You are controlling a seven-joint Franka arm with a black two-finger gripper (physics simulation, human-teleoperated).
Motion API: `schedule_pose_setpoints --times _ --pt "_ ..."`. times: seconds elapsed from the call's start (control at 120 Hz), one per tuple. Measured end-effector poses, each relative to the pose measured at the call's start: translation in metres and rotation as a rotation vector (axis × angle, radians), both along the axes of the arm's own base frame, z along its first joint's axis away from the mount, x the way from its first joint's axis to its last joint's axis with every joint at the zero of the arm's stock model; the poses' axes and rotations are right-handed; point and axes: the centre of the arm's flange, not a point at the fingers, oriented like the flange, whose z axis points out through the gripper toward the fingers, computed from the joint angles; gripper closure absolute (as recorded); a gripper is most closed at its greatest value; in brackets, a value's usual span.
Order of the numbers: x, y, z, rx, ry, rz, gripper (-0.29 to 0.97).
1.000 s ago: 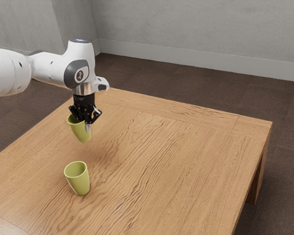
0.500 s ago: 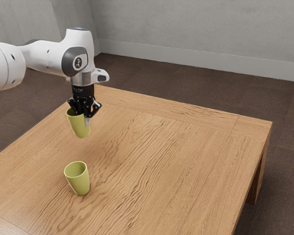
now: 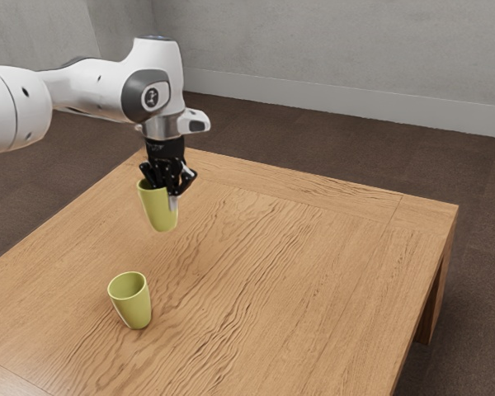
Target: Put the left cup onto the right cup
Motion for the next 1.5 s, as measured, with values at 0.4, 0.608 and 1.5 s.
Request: schedule_pose_setpoints --times 0.4,0.608,1.5 --pt "-0.011 -0.029 0.015 -0.015 -0.014 -0.031 0.78" --pt "-0.039 -0.036 0.021 -0.022 0.0 -0.035 0.78" --pt "-0.139 -0.031 0.031 -0.028 0.017 0.013 0.78"
